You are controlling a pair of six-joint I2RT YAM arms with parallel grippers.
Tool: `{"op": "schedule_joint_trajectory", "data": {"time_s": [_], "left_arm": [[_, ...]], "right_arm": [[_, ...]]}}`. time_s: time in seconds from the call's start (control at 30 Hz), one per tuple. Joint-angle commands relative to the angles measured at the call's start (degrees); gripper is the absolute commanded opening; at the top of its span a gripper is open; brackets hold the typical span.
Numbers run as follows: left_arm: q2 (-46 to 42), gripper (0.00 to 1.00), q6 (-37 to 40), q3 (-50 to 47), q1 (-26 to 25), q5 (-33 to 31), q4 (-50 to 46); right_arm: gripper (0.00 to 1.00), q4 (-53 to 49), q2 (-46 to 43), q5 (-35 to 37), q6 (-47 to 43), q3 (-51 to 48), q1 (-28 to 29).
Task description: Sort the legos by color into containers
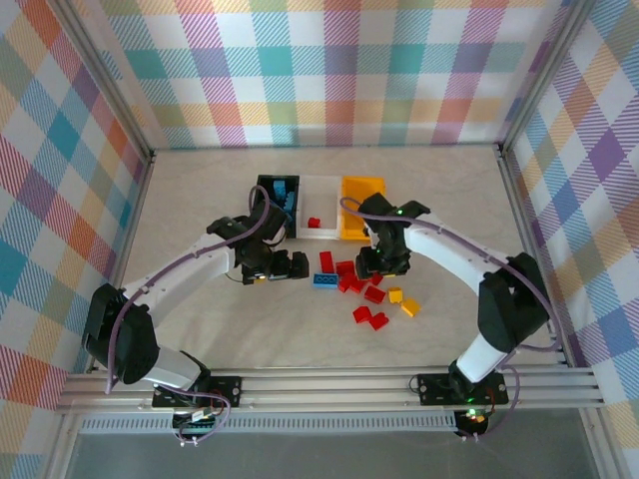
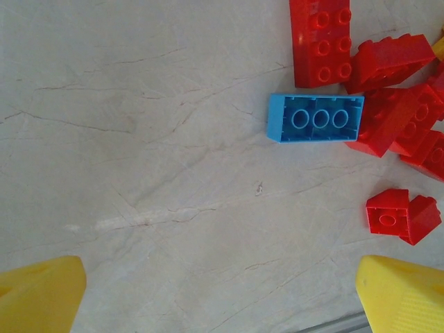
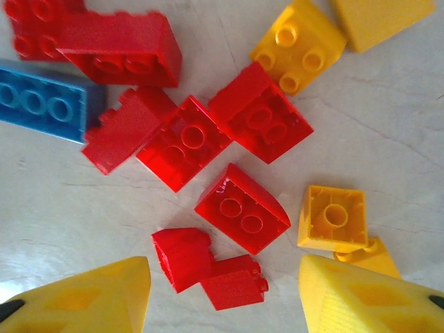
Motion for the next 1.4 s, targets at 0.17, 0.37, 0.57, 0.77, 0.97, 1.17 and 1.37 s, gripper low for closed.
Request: {"op": "schedule_joint_trajectory", "data": {"time_s": [0.17,0.37,0.57,0.77,0.97,1.17,1.37], "left_arm": [[-1.34,1.0,-1.05,-1.12,-0.3,-0.43,-0.49],[-0.64,1.0,-1.29,-0.88,-0.29,-0.04,-0.67],[0.29,1.0,-0.99,0.09,-0.29,-0.07,-1.72],[0.91,1.0,-1.15,0.19,-0.3,-0.12,-1.57],[1.48,1.0,-1.84,0.2,-0.3,0.28,-0.78],[1.49,1.0,-2.42,-0.47,-0.29,0.76,-0.04],[1.19,1.0,-3.11,-1.12,-0.25,1.33,0.59]], "right_arm": [[0.6,3.69,3.96,-1.11,-5.38,-4.71,0.55],[0.59,6.7,6.22,-2.23,-9.08,-5.56,0.55],[0.58,8.81,9.57,-3.21,-10.15,-4.78,0.55],[0.56,9.84,9.83,-3.35,-9.43,-5.88,0.55],[0.46,10.36,9.12,-1.58,-8.07,-7.65,0.57],[0.41,10.58,7.4,0.58,-7.22,-9.36,0.55],[0.37,11.1,6.08,0.78,-6.03,-11.28,0.55]]}}
